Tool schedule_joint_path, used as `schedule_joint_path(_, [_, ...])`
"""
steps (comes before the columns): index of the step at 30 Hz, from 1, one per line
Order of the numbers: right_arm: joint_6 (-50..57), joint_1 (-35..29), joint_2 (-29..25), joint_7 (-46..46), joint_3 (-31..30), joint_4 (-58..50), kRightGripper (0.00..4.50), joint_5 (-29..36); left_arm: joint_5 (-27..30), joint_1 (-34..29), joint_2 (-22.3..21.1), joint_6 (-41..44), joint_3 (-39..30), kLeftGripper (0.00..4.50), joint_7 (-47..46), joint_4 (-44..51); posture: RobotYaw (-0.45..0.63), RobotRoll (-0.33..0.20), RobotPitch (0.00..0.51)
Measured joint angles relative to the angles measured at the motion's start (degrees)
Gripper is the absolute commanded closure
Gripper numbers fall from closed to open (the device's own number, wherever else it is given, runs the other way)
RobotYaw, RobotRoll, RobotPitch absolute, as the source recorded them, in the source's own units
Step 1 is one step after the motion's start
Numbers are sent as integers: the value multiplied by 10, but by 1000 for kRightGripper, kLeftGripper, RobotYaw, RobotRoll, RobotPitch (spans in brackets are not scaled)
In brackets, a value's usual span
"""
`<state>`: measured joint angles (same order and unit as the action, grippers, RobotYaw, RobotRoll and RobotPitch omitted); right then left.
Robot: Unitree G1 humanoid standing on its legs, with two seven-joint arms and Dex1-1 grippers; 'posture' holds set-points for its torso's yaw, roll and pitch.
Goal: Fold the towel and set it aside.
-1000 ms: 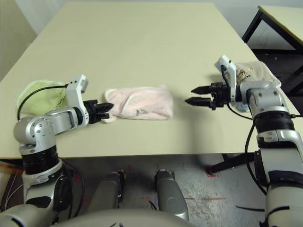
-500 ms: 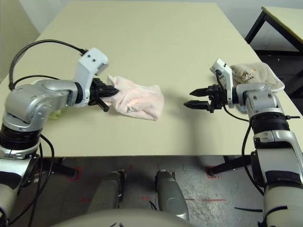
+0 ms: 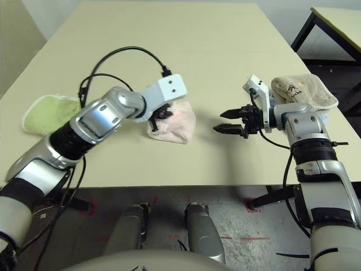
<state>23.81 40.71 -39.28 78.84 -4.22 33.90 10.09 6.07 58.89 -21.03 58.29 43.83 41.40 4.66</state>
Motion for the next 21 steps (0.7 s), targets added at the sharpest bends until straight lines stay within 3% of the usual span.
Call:
schedule_joint_path(3, [0, 0, 6, -4, 0, 0, 0, 0, 1, -2, 5, 20, 1, 31, 10, 37, 112, 0, 114])
schedule_joint_path(7, [-1, 0, 11, -8, -1, 2, 0, -1, 7, -18, 8, 43, -22, 31, 9, 57, 118, 0, 117])
schedule_joint_path(14, [-13, 6, 20, -11, -8, 28, 0, -9, 73, -31, 64, 131, -219, 31, -19, 122, 134, 0, 121])
schedule_joint_path(21, [-35, 34, 30, -14, -17, 72, 0, -17, 121, -29, 86, 202, -297, 31, -45, 152, 155, 0, 123])
